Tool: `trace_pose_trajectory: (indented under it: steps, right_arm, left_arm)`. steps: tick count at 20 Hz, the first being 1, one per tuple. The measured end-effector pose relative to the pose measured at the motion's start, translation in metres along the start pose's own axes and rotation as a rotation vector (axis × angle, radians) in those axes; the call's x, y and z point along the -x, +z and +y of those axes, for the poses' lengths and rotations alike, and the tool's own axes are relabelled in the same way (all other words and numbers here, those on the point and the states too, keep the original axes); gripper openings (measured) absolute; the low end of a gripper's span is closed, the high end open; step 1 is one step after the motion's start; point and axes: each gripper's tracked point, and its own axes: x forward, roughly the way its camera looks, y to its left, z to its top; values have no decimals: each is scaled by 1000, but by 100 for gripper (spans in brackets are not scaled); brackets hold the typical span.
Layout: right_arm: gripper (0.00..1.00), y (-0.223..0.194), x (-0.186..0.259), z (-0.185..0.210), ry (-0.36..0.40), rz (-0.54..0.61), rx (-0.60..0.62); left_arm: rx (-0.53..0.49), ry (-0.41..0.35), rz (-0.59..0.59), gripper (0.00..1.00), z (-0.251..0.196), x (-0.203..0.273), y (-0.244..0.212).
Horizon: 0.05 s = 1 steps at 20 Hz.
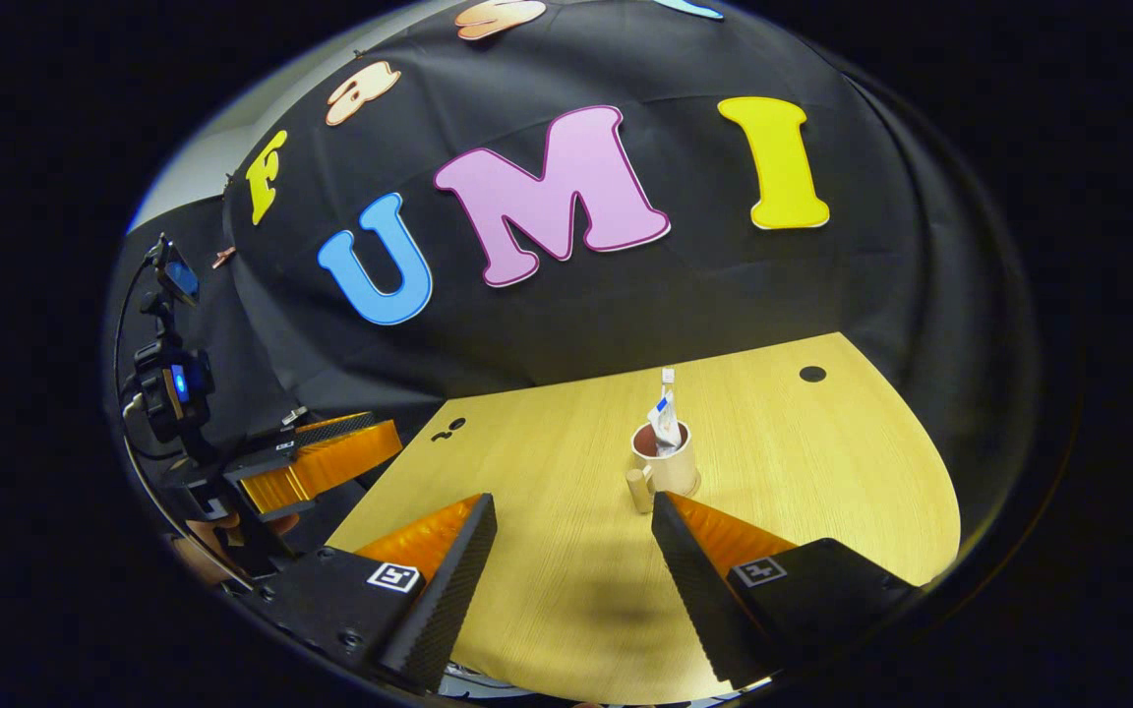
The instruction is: Put the toothbrush and toothpaste on the desktop into the cup, then pick up the cup and place it on the coaster on the desktop.
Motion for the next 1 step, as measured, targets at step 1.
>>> trace_pose_trajectory:
  steps: [1]
  right_arm:
    - [90,2,-1,4,3,-4,7]
  left_arm:
    - [0,6,-5,73,2,4,0]
